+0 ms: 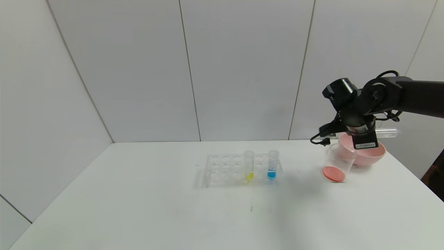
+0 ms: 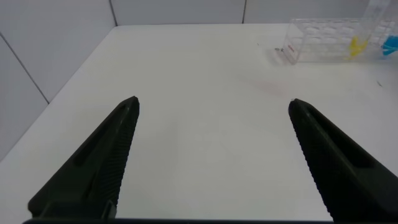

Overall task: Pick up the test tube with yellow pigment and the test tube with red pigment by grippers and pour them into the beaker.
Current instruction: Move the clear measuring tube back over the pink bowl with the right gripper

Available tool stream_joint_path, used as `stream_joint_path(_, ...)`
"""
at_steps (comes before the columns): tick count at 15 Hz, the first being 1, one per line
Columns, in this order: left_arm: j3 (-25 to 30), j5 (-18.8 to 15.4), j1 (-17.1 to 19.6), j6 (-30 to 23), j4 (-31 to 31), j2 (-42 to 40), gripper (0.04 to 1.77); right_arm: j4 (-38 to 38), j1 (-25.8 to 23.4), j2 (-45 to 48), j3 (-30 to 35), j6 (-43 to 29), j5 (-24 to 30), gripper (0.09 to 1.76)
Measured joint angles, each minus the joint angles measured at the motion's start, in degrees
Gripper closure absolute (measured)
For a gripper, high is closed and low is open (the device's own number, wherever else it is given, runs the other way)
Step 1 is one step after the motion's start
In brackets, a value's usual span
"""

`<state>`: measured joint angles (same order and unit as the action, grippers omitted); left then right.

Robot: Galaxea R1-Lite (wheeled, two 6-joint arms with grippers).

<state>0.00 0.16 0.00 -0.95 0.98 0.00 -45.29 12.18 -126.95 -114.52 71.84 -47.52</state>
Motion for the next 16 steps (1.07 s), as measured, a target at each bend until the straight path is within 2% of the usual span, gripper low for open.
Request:
stream_joint_path(3, 0.0, 0.0, 0.0, 0.0, 0.0, 0.0, 0.09, 4.9, -1.4, 1.1, 0.1, -0.5, 11.4, 1.32)
stream_joint_path(7, 0.0, 0.0, 0.0, 0.0, 0.0, 0.0, 0.09, 4.8, -6.9, 5.7, 0.4, -2.9, 31.7, 1.32)
stream_joint_path(9, 0.0, 0.0, 0.0, 0.0, 0.0, 0.0, 0.09, 4.7, -9.2, 7.9, 1.5, -11.8, 42.9, 1.32)
stream_joint_path(13, 0.0, 0.0, 0.0, 0.0, 0.0, 0.0, 0.09, 5.1, -11.9, 11.9, 3.6, -29.3, 54.4, 1.32)
stream_joint_path(16, 0.0, 0.0, 0.0, 0.0, 0.0, 0.0, 0.09, 7.5, -14.8, 14.0, 4.0, -39.7, 67.1, 1.32)
